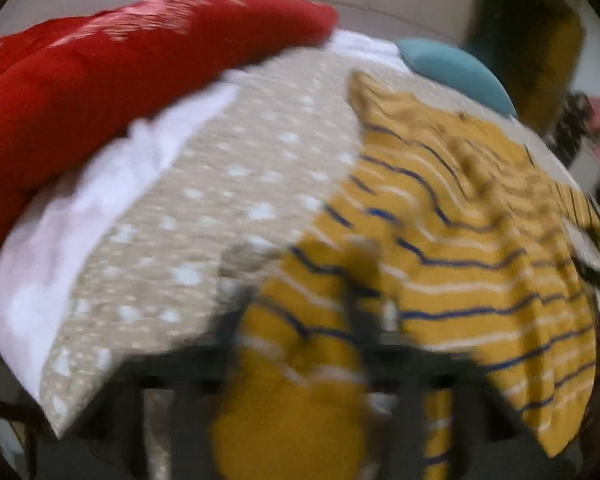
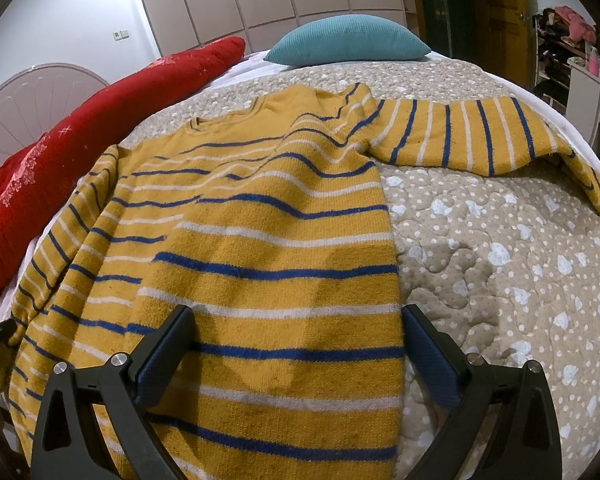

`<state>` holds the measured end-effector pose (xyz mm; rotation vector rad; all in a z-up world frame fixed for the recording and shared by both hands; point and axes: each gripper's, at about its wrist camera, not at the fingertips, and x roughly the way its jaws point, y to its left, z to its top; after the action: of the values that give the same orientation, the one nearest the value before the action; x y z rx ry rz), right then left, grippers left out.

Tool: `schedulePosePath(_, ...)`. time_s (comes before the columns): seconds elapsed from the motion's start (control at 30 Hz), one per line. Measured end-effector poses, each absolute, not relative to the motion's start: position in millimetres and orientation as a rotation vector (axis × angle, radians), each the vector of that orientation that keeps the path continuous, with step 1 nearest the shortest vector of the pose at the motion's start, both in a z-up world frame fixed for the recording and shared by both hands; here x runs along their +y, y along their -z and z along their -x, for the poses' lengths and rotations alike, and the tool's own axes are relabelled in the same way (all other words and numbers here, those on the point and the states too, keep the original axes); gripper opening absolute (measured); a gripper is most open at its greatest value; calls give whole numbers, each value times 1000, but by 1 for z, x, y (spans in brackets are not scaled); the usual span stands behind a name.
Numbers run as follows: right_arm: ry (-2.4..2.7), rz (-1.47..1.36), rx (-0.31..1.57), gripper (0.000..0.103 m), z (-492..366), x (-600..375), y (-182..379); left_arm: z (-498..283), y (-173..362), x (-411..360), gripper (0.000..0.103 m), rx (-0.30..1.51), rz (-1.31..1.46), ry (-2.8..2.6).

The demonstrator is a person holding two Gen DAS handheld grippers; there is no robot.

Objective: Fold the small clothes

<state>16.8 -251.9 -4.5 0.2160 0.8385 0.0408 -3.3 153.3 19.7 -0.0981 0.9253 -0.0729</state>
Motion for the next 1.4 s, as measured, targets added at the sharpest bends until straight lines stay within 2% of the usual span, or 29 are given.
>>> schedulePosePath(0.07,-33,-202,846,103,-17,-251,4,-1,-27,154,12,931,80,70)
schedulePosePath(0.3,-16,-169,858,103,-23,-244,5,-35,-72,221,12,810,-137,-386)
schedulePosePath(0.43,-16,-169,858,103,-23,-244,6,-49,-85,263,17,798,-100,-528)
schedulePosePath(0.5,-16,-170,858,103,-22,-244,6,-39,-90,260,19,785,-51,-503)
schedulePosePath(0.57,-17,-170,857,103,-23,-243,6,-23,-92,238,39,776,-43,-448)
schedulePosePath(0.67,-20,-178,855,103,-23,-244,6,13,-94,196,55,755,5,-304)
schedulePosePath(0.73,-22,-186,861,103,-23,-245,5,37,-90,170,60,758,40,-206)
schedulePosePath(0.8,-47,-223,879,100,-20,-253,-2,50,-84,143,61,776,79,-133)
schedulePosePath(0.83,-75,-295,854,94,-8,-266,-10,54,-80,131,61,785,99,-106)
schedulePosePath(1.0,-28,-379,852,93,36,-306,-18,70,-64,77,62,811,107,-17)
schedulePosePath(1.17,-70,-369,886,86,67,-292,-4,73,-52,53,62,860,121,-2)
schedulePosePath(1.2,-62,-330,881,83,70,-283,-3,76,-52,49,62,869,133,7)
schedulePosePath(1.23,-45,-283,878,75,71,-269,-2,81,-54,44,62,873,140,18)
schedulePosePath(1.3,-54,-243,867,50,74,-256,-1,89,-59,36,62,867,124,29)
schedulePosePath(1.33,-91,-235,868,30,75,-250,-2,94,-64,32,62,856,106,29)
schedulePosePath(1.37,-110,-233,868,17,77,-250,-3,98,-69,30,62,845,92,27)
schedulePosePath(1.4,-126,-235,863,13,77,-249,-6,102,-73,28,62,833,81,25)
